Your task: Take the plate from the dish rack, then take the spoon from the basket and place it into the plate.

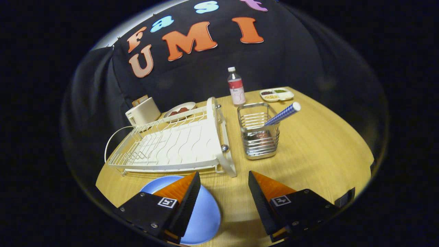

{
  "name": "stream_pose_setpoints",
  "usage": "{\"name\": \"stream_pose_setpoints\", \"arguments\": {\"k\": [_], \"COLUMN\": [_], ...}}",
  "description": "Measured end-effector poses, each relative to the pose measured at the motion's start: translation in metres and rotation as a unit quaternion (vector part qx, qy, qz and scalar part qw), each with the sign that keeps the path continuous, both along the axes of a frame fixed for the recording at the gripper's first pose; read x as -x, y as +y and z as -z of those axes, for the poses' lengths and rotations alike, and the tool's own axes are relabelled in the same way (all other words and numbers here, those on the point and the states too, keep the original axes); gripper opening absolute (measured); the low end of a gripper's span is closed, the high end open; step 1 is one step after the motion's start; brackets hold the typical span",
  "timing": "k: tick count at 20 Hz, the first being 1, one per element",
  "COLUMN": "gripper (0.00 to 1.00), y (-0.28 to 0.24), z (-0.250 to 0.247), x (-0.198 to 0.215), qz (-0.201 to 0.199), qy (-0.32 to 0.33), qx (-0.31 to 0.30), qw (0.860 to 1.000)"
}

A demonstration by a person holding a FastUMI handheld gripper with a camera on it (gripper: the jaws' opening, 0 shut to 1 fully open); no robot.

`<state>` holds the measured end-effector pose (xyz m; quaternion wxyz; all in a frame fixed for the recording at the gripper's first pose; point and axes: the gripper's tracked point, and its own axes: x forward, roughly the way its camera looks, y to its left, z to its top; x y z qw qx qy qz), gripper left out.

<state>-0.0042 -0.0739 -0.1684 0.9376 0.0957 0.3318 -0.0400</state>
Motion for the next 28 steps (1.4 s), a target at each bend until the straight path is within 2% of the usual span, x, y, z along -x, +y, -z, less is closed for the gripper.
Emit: {"name": "stream_pose_setpoints", "arguments": {"k": [1,3,7,10,14,17,18,19,21,23,28], "gripper": [0.89,0.93,0.92,0.9,0.7,0.42,0.37,0.26,0.16,0.12,0.1], "y": [-0.009,-0.028,-0.065,-0.076,-0.077,-0.075,-0.073,-0.067,-0.06,-0.057,-0.054], "z": [-0.009,-0.02,-0.027,-0.026,-0.025,-0.023,-0.023,-0.025,-0.031,-0.038,-0.08], "x": [-0.005,-0.014,-0.03,-0.045,-0.061,-0.068,-0.07,-0.071,-0.073,-0.075,-0.068], "qz": [0.007,0.022,0.065,0.079,0.083,0.089,0.089,0.087,0.089,0.081,0.072], "qy": [-0.017,-0.041,-0.059,-0.07,-0.083,-0.088,-0.09,-0.093,-0.1,-0.106,-0.136], "qx": [0.011,0.036,0.066,0.075,0.08,0.076,0.067,0.052,0.037,0.038,0.055], "qw": [1.0,0.998,0.994,0.992,0.99,0.989,0.99,0.99,0.99,0.99,0.987]}}
